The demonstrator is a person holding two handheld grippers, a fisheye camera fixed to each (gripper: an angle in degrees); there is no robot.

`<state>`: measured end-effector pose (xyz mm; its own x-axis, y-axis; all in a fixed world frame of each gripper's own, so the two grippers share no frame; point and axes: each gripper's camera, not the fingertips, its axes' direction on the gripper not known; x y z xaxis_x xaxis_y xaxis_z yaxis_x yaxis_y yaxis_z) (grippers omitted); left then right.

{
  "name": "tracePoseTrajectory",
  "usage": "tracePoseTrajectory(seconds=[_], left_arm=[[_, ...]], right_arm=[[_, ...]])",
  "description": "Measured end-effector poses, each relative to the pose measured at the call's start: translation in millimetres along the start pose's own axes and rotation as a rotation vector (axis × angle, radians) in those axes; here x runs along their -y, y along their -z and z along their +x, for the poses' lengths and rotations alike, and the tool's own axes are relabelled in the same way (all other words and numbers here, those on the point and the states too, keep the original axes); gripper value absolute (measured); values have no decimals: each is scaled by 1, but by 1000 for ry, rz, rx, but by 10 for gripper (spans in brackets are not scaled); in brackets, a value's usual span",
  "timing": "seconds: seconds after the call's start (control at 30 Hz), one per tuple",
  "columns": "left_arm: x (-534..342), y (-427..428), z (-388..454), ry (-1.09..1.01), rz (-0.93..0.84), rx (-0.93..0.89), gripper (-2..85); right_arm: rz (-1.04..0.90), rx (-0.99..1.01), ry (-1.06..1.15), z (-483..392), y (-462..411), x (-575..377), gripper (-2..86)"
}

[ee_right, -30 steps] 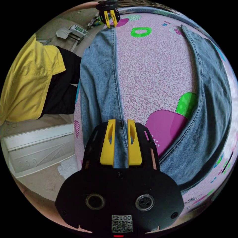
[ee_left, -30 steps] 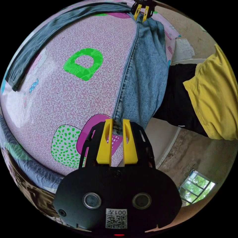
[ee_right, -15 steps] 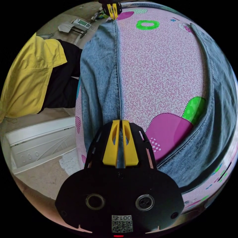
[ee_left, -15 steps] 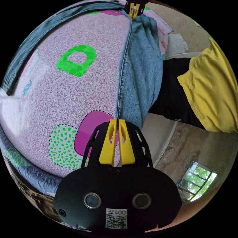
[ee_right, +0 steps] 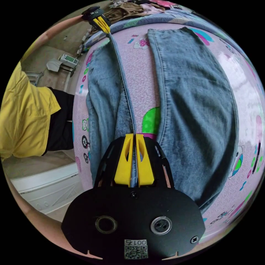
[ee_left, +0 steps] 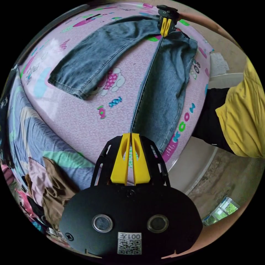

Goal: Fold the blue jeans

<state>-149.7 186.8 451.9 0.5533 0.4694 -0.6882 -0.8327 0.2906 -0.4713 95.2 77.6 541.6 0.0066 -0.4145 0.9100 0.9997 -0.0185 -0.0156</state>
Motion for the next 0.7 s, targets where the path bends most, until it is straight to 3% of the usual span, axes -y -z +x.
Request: tracePoseTrajectory(seconds=[0.23,0.4,0.47,0.57,0.7], left_arm=[[15,-11,0,-1,-96,-38,-12],[-9,-6,2,157,17,-66,27],[-32,7,8,256,109,-49,36],[-47,28,57,237,184,42,32],[-30,13,156,13,88,170,25]], right_arm=[[18,14,-30,-13,-6,-4,25],[390,27,-215,-35,47,-53,72],[441,-46,-236,-69,57,-74,76],[397,-202,-260,-147,41,-107,73],[209,-309,-358,-246,-20,-150,73]])
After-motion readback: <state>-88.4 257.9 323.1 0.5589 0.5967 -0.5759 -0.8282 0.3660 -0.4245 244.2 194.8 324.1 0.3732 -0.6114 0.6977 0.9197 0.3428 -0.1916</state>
